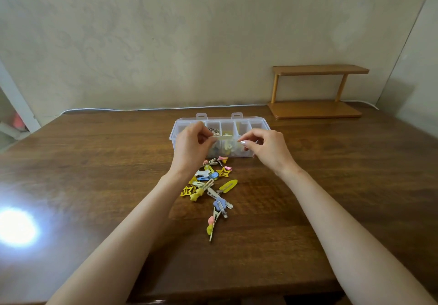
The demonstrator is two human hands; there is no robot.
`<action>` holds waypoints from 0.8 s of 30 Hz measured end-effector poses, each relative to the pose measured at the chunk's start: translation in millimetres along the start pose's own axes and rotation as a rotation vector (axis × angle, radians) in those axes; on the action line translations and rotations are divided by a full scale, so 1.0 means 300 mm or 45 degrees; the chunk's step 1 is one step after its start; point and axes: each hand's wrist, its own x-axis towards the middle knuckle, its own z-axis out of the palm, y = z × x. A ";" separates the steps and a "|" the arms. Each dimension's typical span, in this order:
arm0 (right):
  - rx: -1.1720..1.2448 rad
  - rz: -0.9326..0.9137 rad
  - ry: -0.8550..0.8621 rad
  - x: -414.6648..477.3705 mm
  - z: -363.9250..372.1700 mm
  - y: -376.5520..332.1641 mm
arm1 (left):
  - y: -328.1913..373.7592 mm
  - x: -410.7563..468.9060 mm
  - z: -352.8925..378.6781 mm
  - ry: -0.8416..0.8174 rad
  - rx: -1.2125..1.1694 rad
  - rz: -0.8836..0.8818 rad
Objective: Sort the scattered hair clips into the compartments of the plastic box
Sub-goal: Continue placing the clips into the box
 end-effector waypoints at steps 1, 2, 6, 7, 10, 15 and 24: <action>-0.013 -0.007 0.002 0.000 -0.001 -0.001 | 0.006 0.015 0.006 0.036 0.022 0.018; -0.029 -0.012 0.003 0.000 -0.002 0.000 | 0.011 0.030 0.014 0.056 0.045 0.031; -0.068 -0.019 -0.002 -0.002 -0.005 0.003 | 0.017 0.087 0.067 0.097 0.170 0.048; -0.071 -0.020 -0.001 -0.001 -0.005 0.004 | 0.019 0.099 0.082 0.086 0.205 0.060; -0.078 -0.028 0.003 0.000 -0.003 0.006 | 0.023 0.118 0.115 -0.048 0.346 0.133; -0.093 -0.034 -0.063 -0.003 0.002 -0.005 | 0.004 0.101 0.112 -0.177 0.555 0.236; -0.054 0.000 -0.728 -0.023 0.006 -0.039 | -0.029 0.052 0.030 -0.234 0.347 0.292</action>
